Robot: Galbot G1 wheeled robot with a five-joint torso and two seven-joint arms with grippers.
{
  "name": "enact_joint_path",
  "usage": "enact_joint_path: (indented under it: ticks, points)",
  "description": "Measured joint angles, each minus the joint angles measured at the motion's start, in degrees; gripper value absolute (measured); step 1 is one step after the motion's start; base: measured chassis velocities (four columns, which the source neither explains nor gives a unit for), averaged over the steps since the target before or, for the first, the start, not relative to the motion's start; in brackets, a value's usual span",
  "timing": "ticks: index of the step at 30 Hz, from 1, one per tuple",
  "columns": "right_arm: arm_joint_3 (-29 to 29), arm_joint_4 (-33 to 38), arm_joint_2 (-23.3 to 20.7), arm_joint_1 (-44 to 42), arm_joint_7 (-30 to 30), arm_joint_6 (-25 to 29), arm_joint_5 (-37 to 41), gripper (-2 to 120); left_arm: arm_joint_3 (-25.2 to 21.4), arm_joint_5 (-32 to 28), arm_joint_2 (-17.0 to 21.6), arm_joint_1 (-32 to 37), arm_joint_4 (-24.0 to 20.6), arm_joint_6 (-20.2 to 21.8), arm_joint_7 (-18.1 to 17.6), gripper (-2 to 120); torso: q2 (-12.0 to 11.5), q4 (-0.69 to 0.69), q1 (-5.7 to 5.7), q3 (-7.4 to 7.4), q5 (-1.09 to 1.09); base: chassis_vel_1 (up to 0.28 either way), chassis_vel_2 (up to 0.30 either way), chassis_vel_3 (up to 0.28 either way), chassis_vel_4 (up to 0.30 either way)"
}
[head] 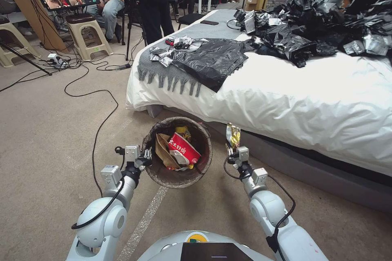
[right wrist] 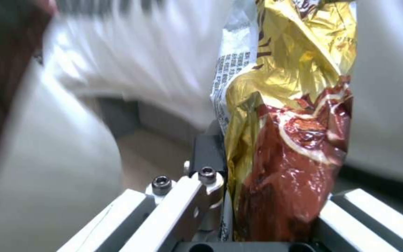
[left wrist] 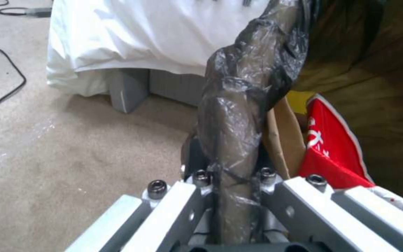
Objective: Pick up the trash bin, then pick up the garbage from the floor and place it into the trash bin.
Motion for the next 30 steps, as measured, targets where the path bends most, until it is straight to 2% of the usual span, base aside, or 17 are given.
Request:
enact_joint_path:
  ticks: [12,17,22,30]
  points:
    - [0.2,10.8,-1.4,-0.6,-1.1,2.0,-0.5,0,0.4,-0.3,0.0,0.1,0.1,0.4,-0.1,0,0.0,0.00,0.00,0.00,0.00,0.000,0.000,0.000,0.000]
    - [-1.6,14.9,-2.3,-0.9,-5.0,4.9,-0.8,0,0.9,-0.8,0.1,0.2,-0.1,1.5,-0.3,0,0.0,0.00,0.00,0.00,0.00,0.000,0.000,0.000,0.000]
    - [-5.7,17.2,-3.8,-0.2,-8.1,5.9,-1.7,0,1.6,-1.6,0.2,0.5,-0.9,3.6,-0.9,0,0.0,-0.01,0.00,0.00,0.00,0.000,0.000,0.000,0.000]
    - [-12.7,15.5,-5.4,1.6,-9.4,5.7,-3.6,0,1.9,-1.8,0.1,0.7,-1.3,5.0,-1.1,0,0.0,0.00,0.00,0.00,0.00,0.000,0.000,0.000,0.000]
